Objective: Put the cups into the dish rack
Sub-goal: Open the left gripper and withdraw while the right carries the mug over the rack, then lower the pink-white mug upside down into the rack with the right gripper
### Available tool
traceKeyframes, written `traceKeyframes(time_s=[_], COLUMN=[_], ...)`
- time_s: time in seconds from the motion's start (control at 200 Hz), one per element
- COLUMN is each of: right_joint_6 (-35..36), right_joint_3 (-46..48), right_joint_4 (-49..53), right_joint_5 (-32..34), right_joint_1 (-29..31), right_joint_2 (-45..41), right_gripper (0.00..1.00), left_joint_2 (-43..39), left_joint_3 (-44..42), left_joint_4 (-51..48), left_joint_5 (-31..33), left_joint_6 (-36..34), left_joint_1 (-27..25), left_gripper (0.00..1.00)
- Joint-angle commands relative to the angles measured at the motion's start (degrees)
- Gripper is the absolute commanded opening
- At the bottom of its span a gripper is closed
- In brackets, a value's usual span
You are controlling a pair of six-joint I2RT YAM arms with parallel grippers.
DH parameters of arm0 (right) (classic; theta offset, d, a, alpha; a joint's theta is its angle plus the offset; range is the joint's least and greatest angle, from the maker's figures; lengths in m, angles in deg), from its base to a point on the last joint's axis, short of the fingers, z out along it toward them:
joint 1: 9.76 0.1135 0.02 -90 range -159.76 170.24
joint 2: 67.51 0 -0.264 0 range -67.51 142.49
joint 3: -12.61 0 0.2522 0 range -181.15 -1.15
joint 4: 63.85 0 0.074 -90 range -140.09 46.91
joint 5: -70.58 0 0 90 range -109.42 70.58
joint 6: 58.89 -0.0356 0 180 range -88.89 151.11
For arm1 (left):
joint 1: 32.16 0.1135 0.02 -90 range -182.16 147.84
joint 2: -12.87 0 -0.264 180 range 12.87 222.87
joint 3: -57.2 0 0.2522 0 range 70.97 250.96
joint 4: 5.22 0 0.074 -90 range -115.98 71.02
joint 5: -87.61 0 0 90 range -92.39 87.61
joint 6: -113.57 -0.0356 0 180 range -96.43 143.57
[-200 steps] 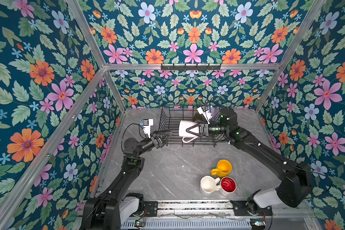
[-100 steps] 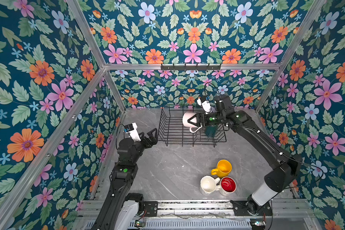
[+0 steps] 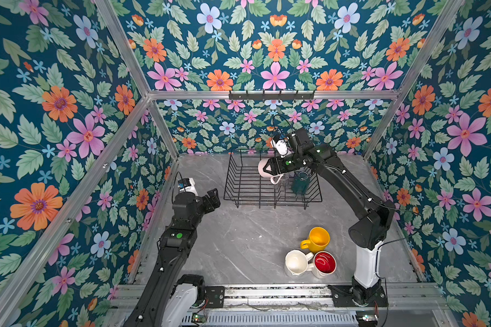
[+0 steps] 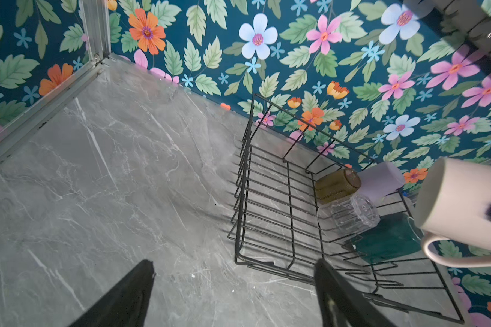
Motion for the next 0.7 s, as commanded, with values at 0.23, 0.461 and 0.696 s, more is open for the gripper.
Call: traceKeyframes(time_s=[0.23, 0.461, 0.696], right_joint_6=[2.9, 3.4, 3.7], right_joint_3=[-6.3, -6.2, -5.4], right_joint_4=[3.4, 3.6, 3.5], right_joint_5=[1.1, 0.9, 0.8], right_joint_1=[0.0, 0.0, 0.0], right_joint_2=[3.2, 2.8, 2.5], right_gripper=[0.00, 0.00, 0.00], left_joint_2=[15.2, 21.8, 27.0], left_joint_3=[8.4, 11.0, 12.6], left_joint_4=[-4.0, -3.9, -2.9], left_joint_5=[-10.7, -8.6, -10.9], left_joint_6=[-7.4, -9.2, -10.3], left_joint_1=[0.2, 0.1, 0.0], left_gripper=[0.64, 0.54, 0.49])
